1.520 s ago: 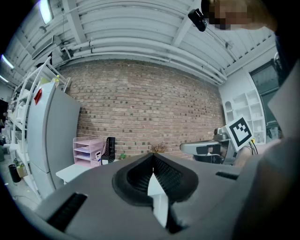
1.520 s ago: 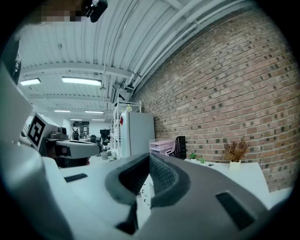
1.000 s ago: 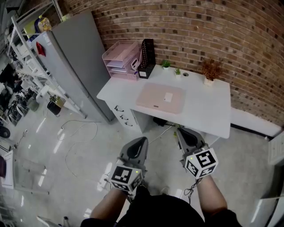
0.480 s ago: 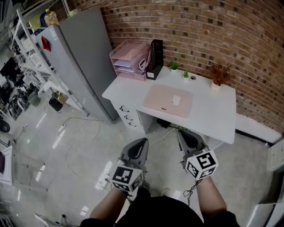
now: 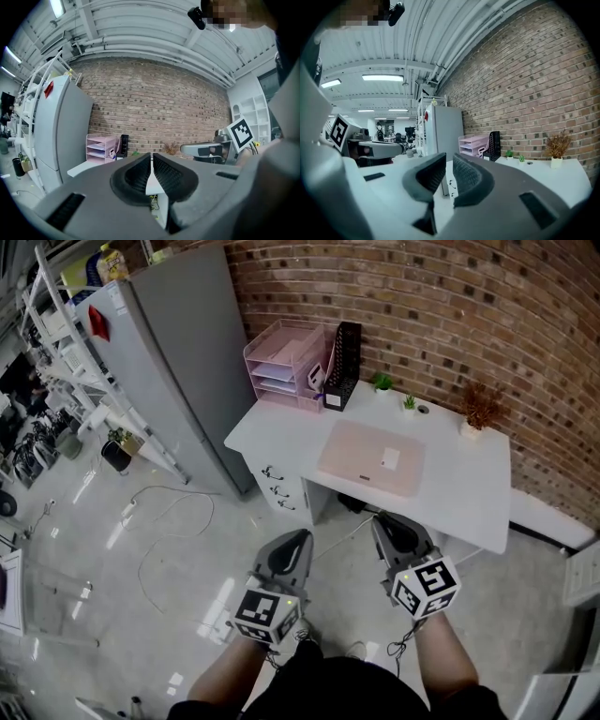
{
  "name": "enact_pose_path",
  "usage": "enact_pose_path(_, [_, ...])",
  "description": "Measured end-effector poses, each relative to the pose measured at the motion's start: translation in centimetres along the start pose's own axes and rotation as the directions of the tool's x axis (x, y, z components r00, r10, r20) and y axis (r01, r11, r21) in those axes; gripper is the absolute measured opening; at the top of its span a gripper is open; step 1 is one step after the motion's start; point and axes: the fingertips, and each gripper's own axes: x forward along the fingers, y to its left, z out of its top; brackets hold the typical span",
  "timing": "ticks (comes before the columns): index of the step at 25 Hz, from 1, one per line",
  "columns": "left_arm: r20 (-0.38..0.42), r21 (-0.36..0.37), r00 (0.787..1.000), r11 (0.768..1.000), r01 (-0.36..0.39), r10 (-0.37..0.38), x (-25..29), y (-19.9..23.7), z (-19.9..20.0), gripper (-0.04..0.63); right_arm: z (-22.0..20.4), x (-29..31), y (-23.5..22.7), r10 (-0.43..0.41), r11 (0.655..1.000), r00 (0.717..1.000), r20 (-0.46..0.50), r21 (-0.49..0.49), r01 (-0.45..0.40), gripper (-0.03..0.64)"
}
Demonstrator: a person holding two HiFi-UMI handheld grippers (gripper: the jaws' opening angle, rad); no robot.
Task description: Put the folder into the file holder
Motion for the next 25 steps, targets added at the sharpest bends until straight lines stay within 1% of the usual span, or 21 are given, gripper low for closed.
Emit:
enact_pose_path(9, [-0.003,-0.012,1.000,1.000,0.024,-0.024,1.0,6.6,-0.5,0.017,-0.2,6.4,1.3,-0.028,1.000,0.999,-0.017,0.011,0.028,0.104])
enact_pose_path(11, [-0.004,-0.013,0.999,0.999,0.036,-0.036,1.3,8.0,-0.5,0.063,-0.1,7.7,1.5,-0.038,0.999,0.999,-0.021,0.013,0.038,0.115])
enact_pose_path(15, [-0.009,-0.006,0.998,0.998,0.062,-0.062,1.6,10.2,-0.5,0.119,-0.3,10.1,1.9,-0.056,0.998,0.998,-0.018,0.027,0.057,0.137])
enact_pose_path(18, [-0.018,0.003,0.996,0.996,0.086,-0.086,1.8,11.4,-0.7,0.189,-0.2,11.3,2.2,-0.074,0.997,0.997,-0.015,0.033,0.075,0.165])
enact_pose_path(19, [-0.021,0.006,0.996,0.996,0.092,-0.092,1.8,11.7,-0.7,0.203,-0.2,11.7,2.3,-0.079,0.996,0.997,-0.015,0.033,0.080,0.175])
enact_pose_path(25, [-0.037,0.005,0.992,0.992,0.122,-0.122,2.8,12.8,-1.2,0.233,-0.4,13.3,1.7,-0.099,0.994,0.995,-0.021,0.042,0.100,0.217])
